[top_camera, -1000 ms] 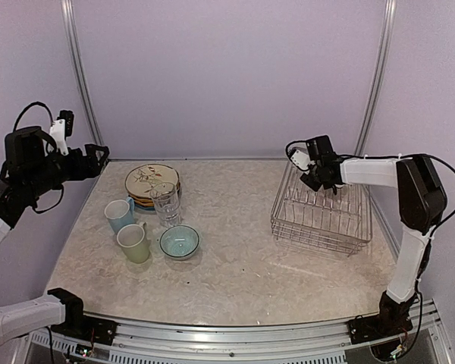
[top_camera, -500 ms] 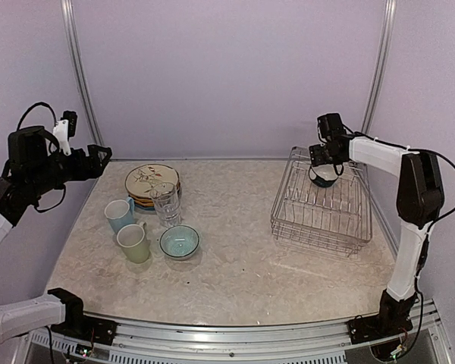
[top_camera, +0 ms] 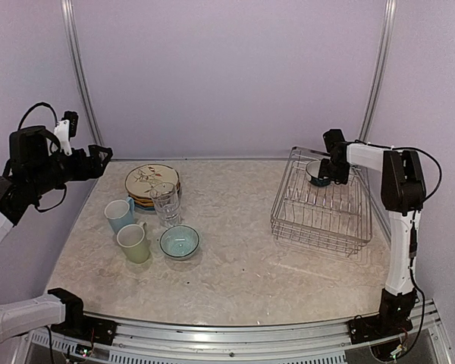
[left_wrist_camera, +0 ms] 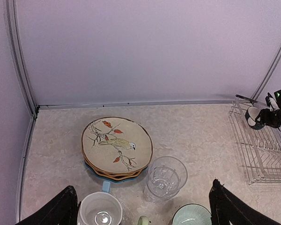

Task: Unload the mixed dishes from the dish rack
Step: Grab the bowl from the dish rack, then place the bowl in the bowl.

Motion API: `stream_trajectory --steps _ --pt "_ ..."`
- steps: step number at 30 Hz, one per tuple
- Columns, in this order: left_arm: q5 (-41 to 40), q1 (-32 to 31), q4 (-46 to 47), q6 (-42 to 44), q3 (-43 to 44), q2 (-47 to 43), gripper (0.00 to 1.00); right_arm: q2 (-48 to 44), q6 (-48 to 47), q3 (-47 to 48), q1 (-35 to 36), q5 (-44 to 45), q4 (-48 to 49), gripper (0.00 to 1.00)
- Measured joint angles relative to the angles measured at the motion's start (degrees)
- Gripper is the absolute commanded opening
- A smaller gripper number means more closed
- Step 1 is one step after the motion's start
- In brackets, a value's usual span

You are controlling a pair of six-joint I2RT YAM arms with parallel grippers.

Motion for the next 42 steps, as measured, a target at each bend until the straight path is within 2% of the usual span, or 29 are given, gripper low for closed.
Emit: stream_trajectory --steps 6,13,21,28,35,42 --pt "0.22 0.11 0.00 -0.13 0.00 0.00 0.92 0.59 1.38 0.76 -0.02 0.37 -1.40 0.20" --pt "0.44 0.26 0.00 -0.17 0.00 0.00 0.92 0.17 1.14 1.92 -0.04 0.92 -2.91 0.01" --pt "0.72 0.28 0.00 -0.31 0.00 -0.02 0.92 -3.50 -1.38 0.46 -0.02 0.94 -4.90 0.00" --pt "1.20 0.28 0.00 -0.42 0.00 -0.04 0.92 -14.69 -5.84 -5.64 3.15 0.63 -5.07 0.00" --pt "1.46 0.37 0.00 -0.61 0.00 -0.04 0.92 -23.98 -12.57 -6.93 16.33 -0.59 -2.89 0.00" --pt "1.44 0.66 0.00 -0.76 0.00 -0.02 0.92 -21.88 -16.39 -5.62 30.86 -5.14 -3.08 0.00"
